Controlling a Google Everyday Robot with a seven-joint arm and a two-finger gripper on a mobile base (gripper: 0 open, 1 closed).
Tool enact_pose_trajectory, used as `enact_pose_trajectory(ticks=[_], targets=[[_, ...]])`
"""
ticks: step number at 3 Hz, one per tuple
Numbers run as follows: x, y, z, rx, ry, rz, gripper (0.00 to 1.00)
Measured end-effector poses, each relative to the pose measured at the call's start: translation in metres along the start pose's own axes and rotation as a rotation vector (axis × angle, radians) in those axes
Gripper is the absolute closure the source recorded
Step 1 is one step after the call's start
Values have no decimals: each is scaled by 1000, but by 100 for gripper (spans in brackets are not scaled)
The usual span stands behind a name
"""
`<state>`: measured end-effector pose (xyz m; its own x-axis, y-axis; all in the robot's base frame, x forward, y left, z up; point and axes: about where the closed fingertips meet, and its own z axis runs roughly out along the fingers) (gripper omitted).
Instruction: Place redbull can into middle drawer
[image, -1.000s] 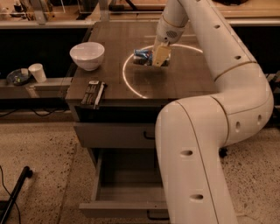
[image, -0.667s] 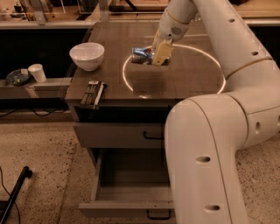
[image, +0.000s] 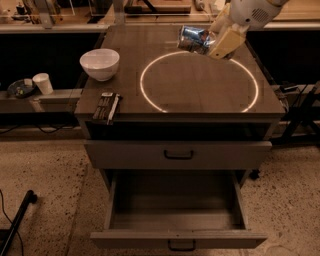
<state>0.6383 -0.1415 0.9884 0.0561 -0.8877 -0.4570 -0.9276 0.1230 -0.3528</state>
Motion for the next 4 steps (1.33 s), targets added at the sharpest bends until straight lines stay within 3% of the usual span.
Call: enact_pose_trajectory(ticks=[1, 2, 3, 4], targets=[[-16, 62, -71, 177, 14, -52, 100], [-16, 62, -71, 177, 14, -52, 100], [-13, 77, -51, 145, 46, -97, 100], [3, 117, -11, 86, 92, -149, 100]])
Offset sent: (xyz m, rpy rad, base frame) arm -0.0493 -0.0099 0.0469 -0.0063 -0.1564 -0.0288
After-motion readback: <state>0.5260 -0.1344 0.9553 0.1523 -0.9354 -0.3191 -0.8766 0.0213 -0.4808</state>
